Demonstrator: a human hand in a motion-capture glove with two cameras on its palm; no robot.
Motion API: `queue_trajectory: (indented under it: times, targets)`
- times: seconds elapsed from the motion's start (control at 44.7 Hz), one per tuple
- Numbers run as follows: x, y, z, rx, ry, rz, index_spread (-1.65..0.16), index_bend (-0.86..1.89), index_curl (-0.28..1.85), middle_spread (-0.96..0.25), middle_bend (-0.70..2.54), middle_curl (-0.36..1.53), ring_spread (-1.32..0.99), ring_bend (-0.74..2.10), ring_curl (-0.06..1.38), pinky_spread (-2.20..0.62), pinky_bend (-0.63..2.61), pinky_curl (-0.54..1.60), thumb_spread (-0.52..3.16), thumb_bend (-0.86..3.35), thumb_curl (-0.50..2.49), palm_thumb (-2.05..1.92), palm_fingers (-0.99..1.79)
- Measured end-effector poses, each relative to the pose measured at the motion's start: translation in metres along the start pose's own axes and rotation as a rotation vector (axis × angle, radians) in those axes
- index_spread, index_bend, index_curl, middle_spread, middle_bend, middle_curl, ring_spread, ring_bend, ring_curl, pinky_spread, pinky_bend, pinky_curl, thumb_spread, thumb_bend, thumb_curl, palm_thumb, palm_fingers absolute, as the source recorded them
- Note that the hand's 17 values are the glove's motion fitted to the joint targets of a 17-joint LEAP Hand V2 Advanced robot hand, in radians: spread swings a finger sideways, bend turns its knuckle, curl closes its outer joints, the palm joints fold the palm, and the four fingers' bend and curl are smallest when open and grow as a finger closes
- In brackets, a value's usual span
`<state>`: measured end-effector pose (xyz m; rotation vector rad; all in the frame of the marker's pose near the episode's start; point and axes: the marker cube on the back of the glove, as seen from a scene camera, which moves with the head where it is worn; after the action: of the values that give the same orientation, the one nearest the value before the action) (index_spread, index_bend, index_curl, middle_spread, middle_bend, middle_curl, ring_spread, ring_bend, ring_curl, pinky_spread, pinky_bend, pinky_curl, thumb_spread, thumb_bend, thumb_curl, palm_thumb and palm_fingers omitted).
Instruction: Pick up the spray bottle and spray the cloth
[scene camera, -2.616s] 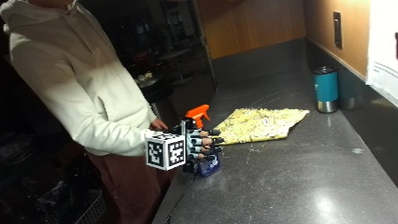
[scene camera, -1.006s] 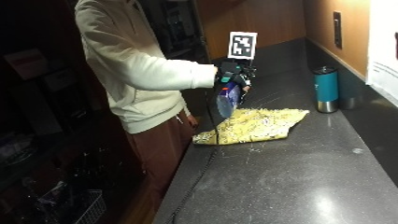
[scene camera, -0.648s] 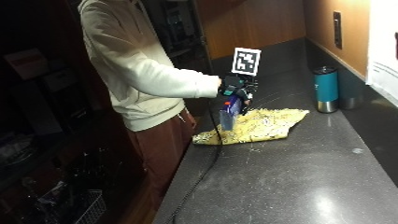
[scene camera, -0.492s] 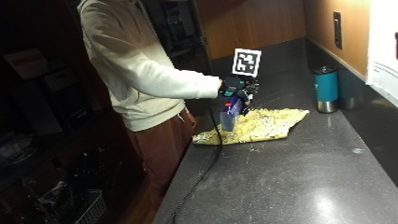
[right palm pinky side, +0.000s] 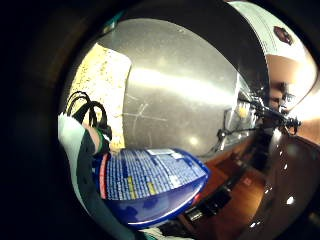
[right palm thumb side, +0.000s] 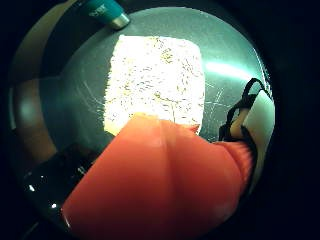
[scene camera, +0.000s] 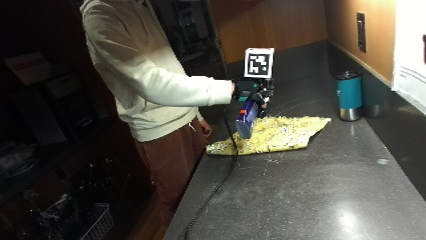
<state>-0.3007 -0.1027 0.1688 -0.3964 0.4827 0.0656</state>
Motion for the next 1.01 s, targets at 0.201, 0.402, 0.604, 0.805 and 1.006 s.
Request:
queue_trajectory:
  times: [0.201,0.402,0.604,0.805,1.006]
  targets:
    - [-0.038,0.006,-0.060,0.187,-0.492,-0.013,-0.14,0.42,0.52,-0.11,0.54,0.47,-0.18,0.48,0.41,-0.24,0.34,0.37,0.07,-0.04,0.75,0.96,1.38]
    - [-0.075,0.011,-0.101,0.326,-0.818,-0.138,-0.14,0.42,0.52,-0.11,0.54,0.47,-0.18,0.48,0.41,-0.24,0.35,0.37,0.06,-0.04,0.75,0.95,1.38]
    - [-0.120,0.004,-0.126,0.484,-1.148,-0.221,-0.14,0.41,0.52,-0.11,0.54,0.47,-0.19,0.48,0.41,-0.24,0.35,0.37,0.06,-0.04,0.75,0.95,1.37]
    - [-0.170,0.023,-0.133,0.315,-1.647,-0.490,-0.14,0.42,0.52,-0.11,0.53,0.47,-0.18,0.46,0.40,-0.23,0.35,0.37,0.09,-0.03,0.76,0.97,1.35]
    - [-0.220,-0.066,-0.121,0.573,-1.624,-0.169,-0.14,0.41,0.52,-0.10,0.52,0.46,-0.17,0.46,0.41,-0.22,0.36,0.37,0.11,-0.03,0.76,0.97,1.34]
